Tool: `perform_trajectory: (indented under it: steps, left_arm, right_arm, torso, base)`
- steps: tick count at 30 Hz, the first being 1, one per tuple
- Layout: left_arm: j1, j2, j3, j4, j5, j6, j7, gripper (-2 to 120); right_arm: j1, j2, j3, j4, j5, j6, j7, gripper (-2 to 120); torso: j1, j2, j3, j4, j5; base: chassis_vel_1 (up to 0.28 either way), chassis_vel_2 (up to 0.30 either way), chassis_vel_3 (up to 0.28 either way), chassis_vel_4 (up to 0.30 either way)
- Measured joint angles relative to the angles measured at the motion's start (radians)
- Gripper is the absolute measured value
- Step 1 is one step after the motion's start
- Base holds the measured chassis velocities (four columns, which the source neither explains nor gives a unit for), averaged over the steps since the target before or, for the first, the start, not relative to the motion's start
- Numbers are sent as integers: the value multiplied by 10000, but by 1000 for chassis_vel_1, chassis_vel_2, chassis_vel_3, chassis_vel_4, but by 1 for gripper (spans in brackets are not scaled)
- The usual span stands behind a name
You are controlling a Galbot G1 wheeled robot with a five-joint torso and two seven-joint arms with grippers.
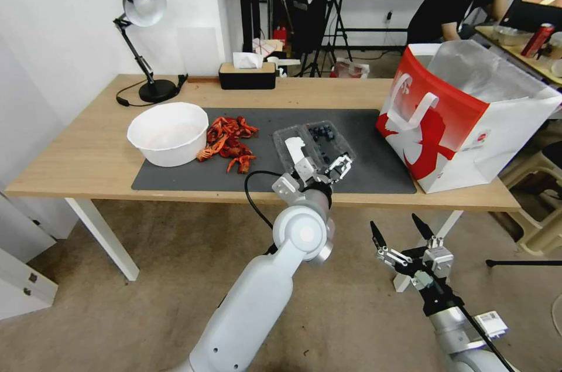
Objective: Close the takeout container lid, then place the container into the takeout bag.
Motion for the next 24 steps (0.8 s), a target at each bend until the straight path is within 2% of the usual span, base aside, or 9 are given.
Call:
perform_trajectory:
  steps: [24]
  left_arm:
    - [-110, -40, -311, 300, -122, -139, -28, 100]
  right_arm:
    - [146, -18, -187, -128, -61, 7, 7, 100]
  torso:
    - [-1, 1, -1, -2, -1]
  base:
    - [0, 0, 0, 0]
